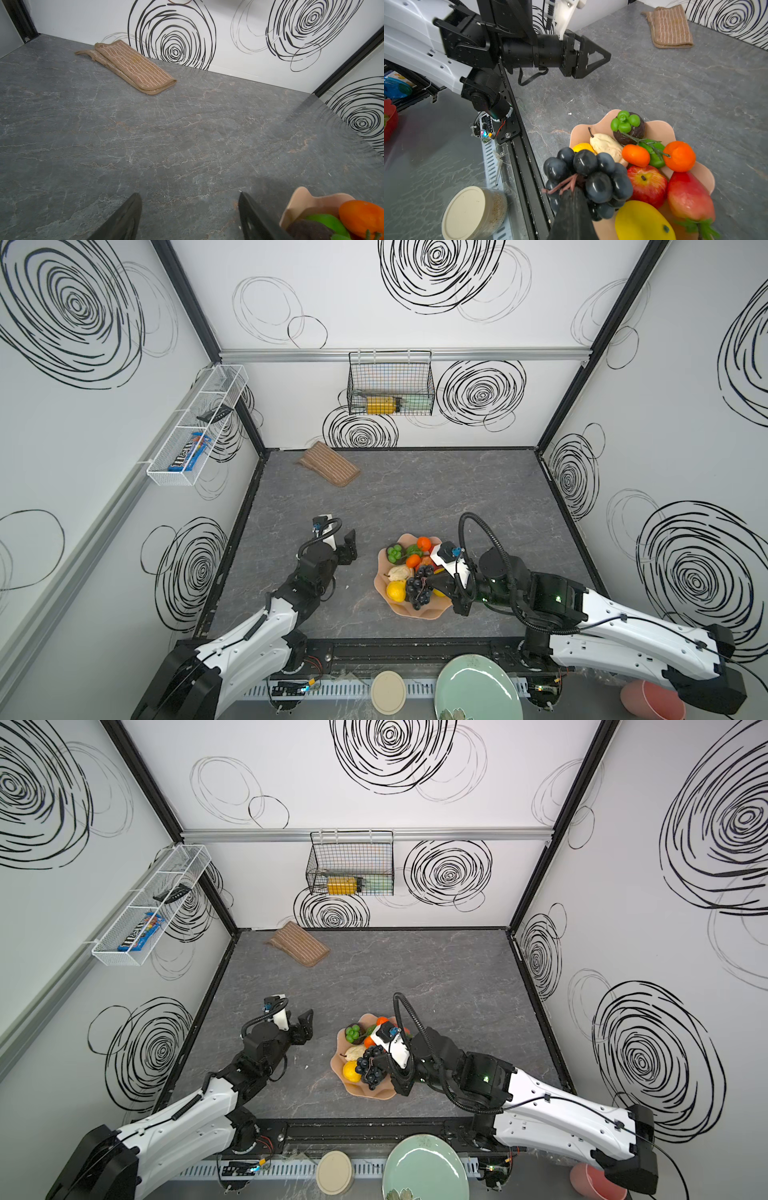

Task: Place and organize the fake fruits in the fruit bowl
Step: 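Carry the grapes over the bowl and lower them with the right gripper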

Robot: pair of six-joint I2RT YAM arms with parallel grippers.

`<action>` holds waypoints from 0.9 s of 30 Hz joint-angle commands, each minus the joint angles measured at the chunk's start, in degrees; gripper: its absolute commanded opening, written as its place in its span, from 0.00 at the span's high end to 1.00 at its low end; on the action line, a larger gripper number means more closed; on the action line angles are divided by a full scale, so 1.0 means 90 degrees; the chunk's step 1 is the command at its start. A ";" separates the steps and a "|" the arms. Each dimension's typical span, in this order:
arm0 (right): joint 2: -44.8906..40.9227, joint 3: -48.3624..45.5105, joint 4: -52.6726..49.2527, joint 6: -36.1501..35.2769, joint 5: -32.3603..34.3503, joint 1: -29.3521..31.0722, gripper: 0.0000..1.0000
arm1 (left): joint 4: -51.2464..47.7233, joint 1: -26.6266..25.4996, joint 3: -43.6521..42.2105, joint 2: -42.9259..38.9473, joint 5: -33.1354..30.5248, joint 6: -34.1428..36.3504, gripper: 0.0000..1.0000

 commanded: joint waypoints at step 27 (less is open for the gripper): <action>0.1450 -0.0433 0.0771 0.0788 -0.0048 0.0294 1.00 | 0.0319 0.0070 0.0053 0.0058 0.0138 -0.0028 0.22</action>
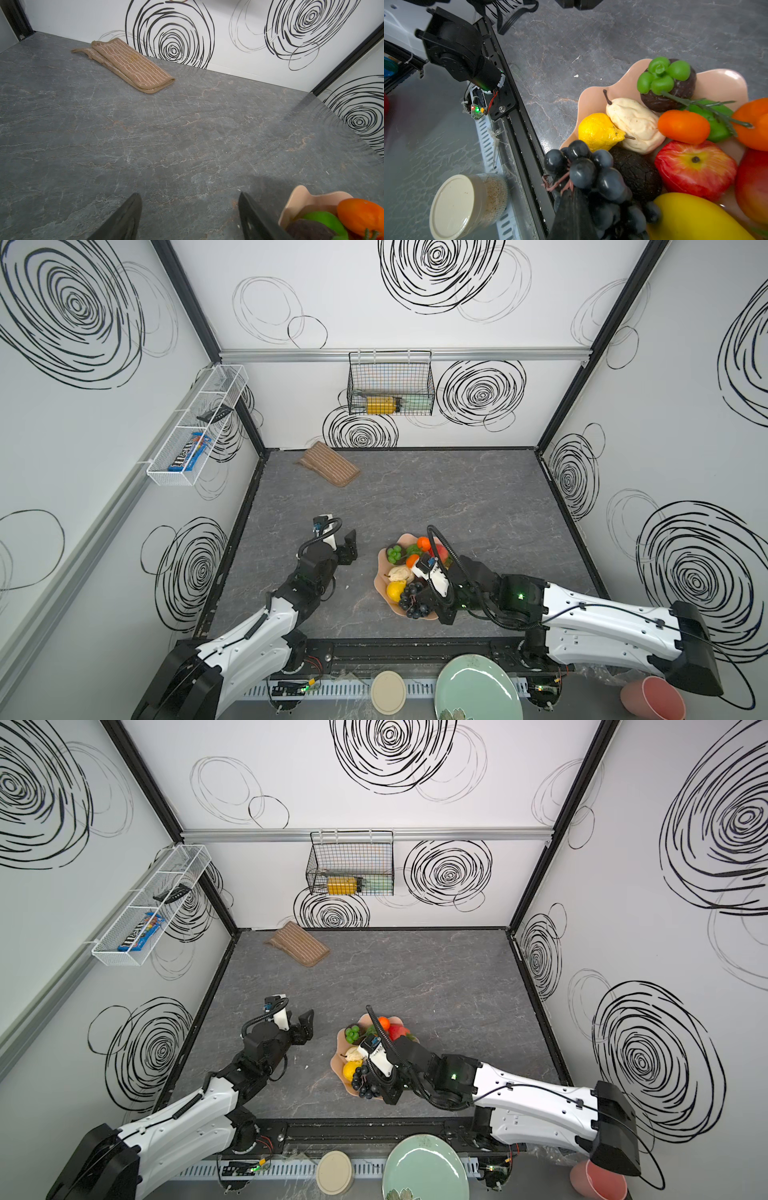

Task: Place and organize the fake fruits in the fruit bowl
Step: 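Carry the grapes over the bowl and lower them with the right gripper, then open the right gripper to release the grapes into the bowl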

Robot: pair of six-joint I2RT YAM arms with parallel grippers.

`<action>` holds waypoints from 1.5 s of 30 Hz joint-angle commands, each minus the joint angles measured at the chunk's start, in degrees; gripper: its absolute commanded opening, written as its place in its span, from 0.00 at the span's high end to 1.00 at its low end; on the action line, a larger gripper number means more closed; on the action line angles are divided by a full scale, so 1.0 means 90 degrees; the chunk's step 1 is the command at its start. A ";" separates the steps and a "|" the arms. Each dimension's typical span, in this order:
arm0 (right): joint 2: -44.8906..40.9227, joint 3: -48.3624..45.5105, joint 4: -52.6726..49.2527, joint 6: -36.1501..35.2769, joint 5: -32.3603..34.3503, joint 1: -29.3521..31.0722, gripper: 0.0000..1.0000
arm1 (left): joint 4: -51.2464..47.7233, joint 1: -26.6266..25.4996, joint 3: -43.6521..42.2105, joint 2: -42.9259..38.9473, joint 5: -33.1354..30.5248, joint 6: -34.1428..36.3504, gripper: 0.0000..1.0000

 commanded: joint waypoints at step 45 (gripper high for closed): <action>0.0488 0.0460 0.0602 0.0141 0.0758 -0.0621 0.66 | 0.0298 0.0043 0.0061 0.0031 0.0126 -0.0056 0.22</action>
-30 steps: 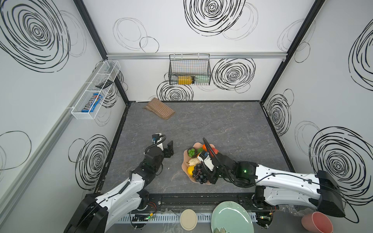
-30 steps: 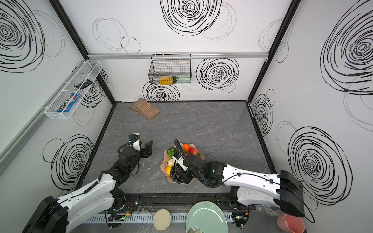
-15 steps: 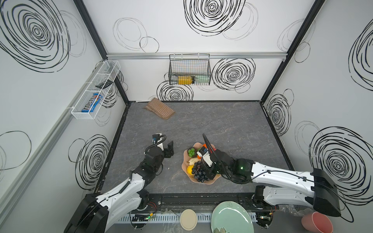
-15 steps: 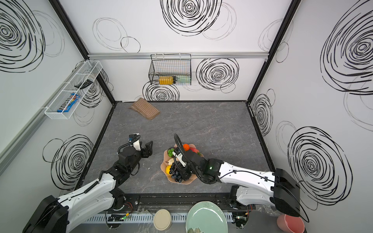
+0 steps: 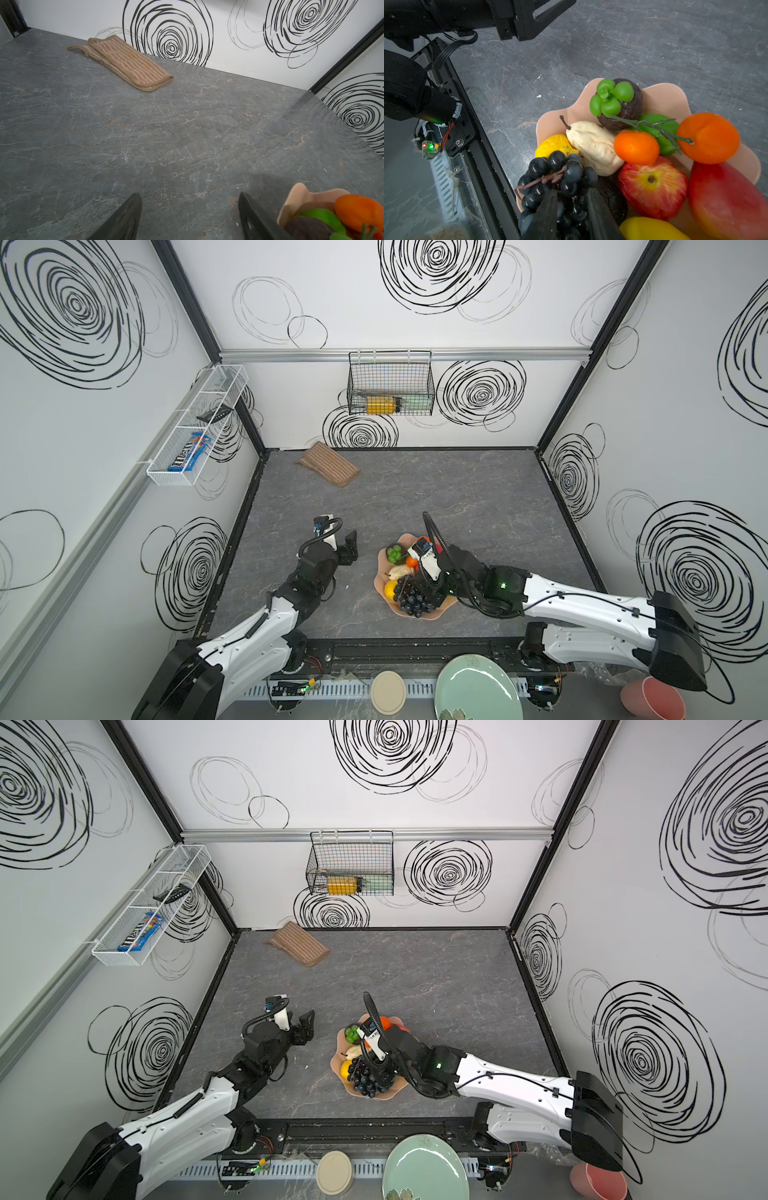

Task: Place and organize the fake fruits in the fruit bowl

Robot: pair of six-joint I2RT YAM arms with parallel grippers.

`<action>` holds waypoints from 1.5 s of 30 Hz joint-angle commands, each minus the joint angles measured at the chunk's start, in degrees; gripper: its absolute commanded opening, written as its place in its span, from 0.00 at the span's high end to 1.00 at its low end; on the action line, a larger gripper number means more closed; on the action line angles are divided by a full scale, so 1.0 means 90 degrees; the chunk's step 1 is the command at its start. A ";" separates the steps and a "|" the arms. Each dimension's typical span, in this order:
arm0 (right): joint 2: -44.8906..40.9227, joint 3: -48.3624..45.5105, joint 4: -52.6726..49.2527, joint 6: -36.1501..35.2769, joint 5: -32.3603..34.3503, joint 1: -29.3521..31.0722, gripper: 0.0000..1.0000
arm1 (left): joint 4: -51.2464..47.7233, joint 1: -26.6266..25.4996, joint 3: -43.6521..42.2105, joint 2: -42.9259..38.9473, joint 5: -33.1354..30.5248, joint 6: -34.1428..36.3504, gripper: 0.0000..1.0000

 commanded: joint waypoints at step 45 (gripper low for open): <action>0.1270 -0.2456 0.6304 -0.1305 0.0928 -0.6841 0.25 | 0.3926 0.2232 -0.0068 0.2059 -0.0589 0.1972 0.04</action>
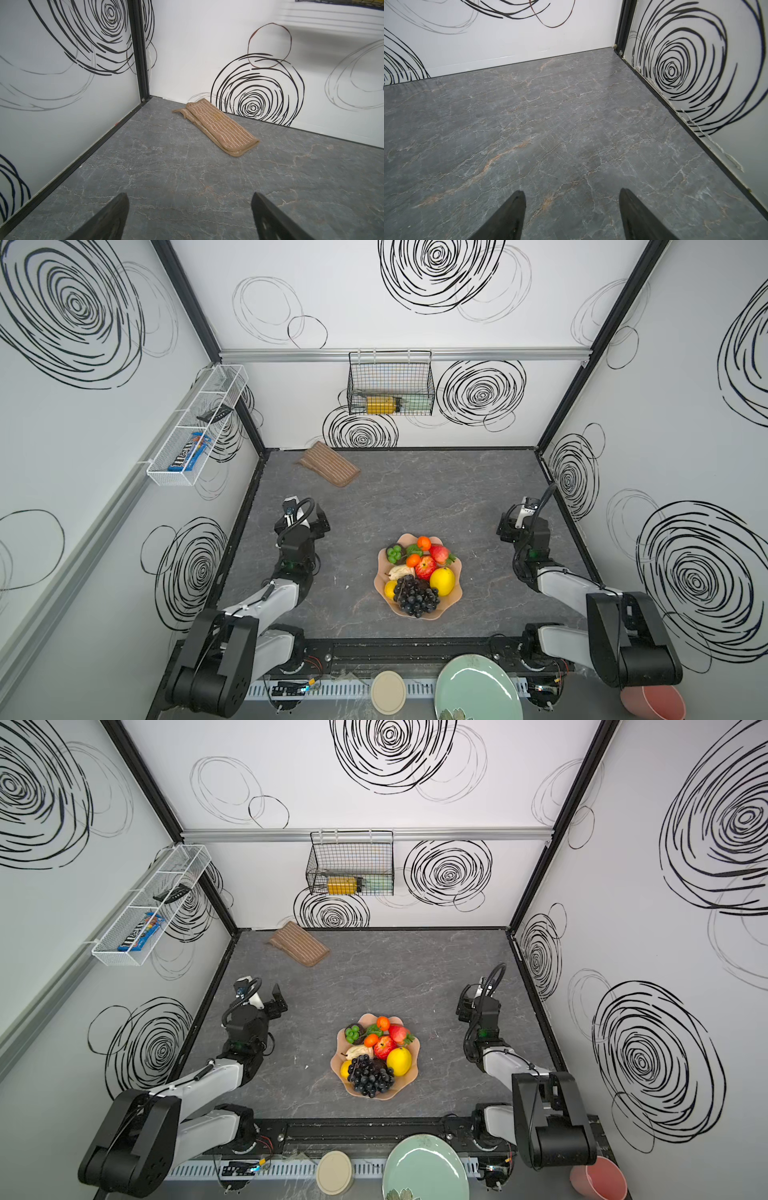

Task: Place and organize the fake fruits in the fruit bowl

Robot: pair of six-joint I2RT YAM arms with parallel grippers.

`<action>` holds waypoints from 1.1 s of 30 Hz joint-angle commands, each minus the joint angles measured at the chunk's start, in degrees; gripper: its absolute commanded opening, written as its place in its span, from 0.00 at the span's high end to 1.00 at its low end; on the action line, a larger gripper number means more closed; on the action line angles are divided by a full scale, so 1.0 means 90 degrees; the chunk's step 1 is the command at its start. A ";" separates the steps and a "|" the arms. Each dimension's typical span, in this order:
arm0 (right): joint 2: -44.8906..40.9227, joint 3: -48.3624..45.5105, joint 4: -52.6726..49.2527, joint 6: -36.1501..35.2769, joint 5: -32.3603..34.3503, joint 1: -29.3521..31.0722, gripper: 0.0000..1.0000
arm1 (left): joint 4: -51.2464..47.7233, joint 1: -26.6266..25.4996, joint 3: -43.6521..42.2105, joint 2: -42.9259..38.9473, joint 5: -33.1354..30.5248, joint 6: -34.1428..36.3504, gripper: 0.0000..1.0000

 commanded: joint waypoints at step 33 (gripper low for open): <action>0.1331 -0.0331 0.2808 -0.0667 -0.1459 -0.0325 0.03 | 0.4648 0.0687 -0.1119 0.1882 0.1111 0.0421 0.04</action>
